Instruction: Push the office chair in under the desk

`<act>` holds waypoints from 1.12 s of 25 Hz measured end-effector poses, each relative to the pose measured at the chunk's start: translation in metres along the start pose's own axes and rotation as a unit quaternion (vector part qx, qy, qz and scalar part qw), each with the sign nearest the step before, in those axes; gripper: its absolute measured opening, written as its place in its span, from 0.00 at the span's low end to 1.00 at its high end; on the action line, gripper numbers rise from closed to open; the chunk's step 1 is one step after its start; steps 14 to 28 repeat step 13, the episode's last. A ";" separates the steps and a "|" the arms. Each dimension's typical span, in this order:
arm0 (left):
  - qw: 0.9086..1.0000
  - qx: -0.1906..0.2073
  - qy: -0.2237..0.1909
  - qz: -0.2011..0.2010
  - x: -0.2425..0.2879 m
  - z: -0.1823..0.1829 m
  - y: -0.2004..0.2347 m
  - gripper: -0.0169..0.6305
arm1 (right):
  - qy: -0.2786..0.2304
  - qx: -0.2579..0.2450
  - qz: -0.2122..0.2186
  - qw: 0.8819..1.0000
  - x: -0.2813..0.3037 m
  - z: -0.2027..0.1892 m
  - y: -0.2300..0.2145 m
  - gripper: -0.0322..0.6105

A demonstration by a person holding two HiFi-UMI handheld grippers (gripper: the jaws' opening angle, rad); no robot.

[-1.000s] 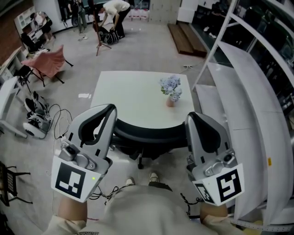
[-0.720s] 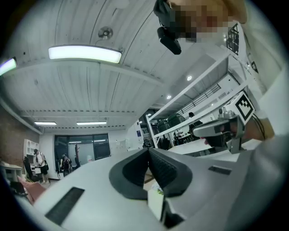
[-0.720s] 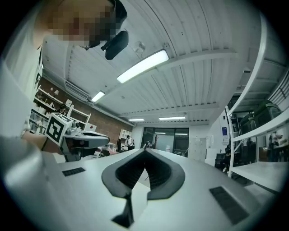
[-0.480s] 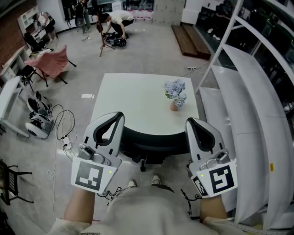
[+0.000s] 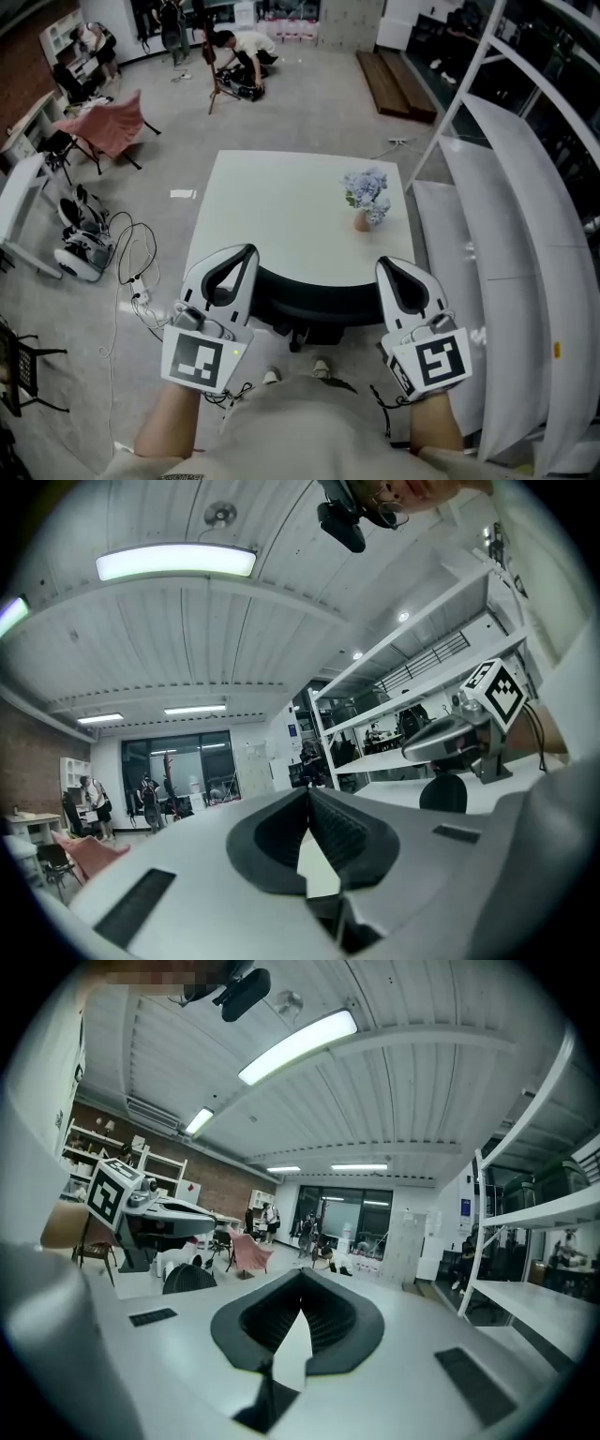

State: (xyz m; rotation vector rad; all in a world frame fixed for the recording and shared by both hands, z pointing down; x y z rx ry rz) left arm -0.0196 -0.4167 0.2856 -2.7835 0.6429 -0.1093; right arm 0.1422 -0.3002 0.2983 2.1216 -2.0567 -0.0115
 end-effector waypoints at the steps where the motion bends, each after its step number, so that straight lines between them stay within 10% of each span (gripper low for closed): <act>1: 1.000 -0.003 0.002 0.000 0.000 -0.002 0.001 0.04 | 0.004 0.000 -0.001 1.000 0.001 -0.002 0.000 0.06; 28: 1.000 -0.003 0.012 -0.013 0.010 -0.013 0.011 0.04 | 0.015 -0.004 -0.005 1.000 0.013 -0.002 -0.005 0.06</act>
Point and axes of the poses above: the fingertips, and each gripper's own axes: x forward along the fingers, y to its left, z out of its top, the point moved 3 cm from there along -x, backward along the fingers, and after that the axes turned 4 degrees about x, right-handed, at the moved point
